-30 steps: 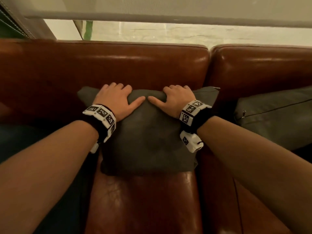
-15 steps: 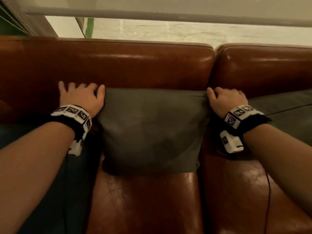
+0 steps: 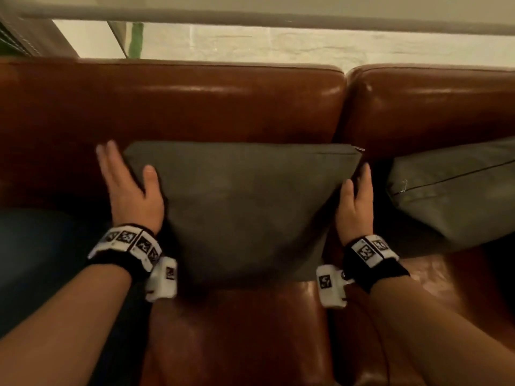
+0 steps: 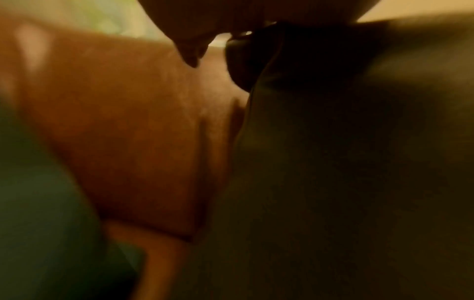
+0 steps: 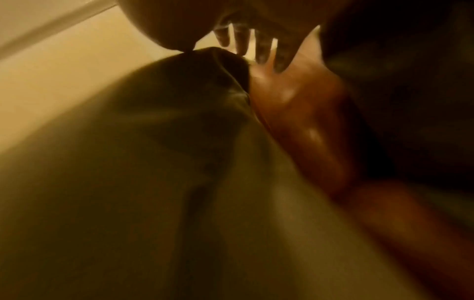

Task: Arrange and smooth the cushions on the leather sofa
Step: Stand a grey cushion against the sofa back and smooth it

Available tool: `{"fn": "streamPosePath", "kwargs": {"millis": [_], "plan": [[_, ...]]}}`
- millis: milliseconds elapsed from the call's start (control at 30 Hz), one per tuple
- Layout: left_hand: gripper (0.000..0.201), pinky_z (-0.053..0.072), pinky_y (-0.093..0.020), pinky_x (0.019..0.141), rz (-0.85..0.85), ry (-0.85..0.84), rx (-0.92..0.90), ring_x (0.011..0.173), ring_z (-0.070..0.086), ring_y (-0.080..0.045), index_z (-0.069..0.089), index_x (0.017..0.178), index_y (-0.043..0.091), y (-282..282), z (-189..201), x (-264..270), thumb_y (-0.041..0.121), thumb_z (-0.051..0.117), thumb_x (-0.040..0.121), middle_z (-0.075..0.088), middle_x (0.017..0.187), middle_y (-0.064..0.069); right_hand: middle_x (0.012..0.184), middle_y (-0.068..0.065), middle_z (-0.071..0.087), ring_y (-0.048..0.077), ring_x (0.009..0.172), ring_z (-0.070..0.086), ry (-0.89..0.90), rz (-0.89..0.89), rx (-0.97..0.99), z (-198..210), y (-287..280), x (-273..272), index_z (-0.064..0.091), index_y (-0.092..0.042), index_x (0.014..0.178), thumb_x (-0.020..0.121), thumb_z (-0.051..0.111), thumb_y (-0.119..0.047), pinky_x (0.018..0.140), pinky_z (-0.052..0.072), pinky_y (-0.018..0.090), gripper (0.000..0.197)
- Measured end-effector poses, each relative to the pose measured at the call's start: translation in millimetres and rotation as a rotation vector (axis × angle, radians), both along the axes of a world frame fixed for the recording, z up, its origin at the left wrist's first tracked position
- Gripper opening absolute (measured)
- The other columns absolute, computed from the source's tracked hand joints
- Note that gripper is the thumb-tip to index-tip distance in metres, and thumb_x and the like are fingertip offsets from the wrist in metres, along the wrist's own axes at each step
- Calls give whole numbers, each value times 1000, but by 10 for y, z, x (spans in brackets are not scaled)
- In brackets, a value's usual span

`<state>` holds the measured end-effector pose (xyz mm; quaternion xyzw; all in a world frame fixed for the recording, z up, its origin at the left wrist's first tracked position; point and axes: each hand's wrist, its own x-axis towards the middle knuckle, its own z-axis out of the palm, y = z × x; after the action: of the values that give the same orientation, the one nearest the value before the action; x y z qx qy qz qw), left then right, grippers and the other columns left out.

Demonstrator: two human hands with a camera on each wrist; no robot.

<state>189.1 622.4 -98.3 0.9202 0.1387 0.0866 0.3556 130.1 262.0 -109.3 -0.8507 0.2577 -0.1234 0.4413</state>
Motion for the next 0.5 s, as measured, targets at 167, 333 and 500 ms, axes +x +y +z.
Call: {"fn": "streamPosePath", "kwargs": {"millis": [167, 333, 500], "plan": [[66, 41, -38, 103, 563, 288, -819, 118, 55, -30, 51, 135, 6, -305, 105, 74, 58, 33, 98, 58, 129, -12, 123, 11, 62, 28, 109, 57, 212, -429, 541, 154, 123, 433, 61, -7, 126, 92, 35, -68, 98, 41, 33, 75], [48, 49, -40, 92, 613, 199, -834, 110, 63, -29, 58, 128, 18, 118, 224, 257, 35, 20, 105, 64, 125, -10, 128, 15, 60, 33, 115, 55, 241, -491, 434, 259, 21, 507, 59, -2, 127, 102, 33, -48, 87, 38, 31, 58], [80, 42, -39, 105, 456, 327, -655, 115, 58, -23, 59, 131, 14, -23, 345, 215, 75, 34, 87, 62, 128, -4, 134, 12, 55, 30, 121, 52, 213, -418, 500, 280, 128, 480, 50, -7, 138, 102, 32, -49, 92, 40, 28, 58]]}}
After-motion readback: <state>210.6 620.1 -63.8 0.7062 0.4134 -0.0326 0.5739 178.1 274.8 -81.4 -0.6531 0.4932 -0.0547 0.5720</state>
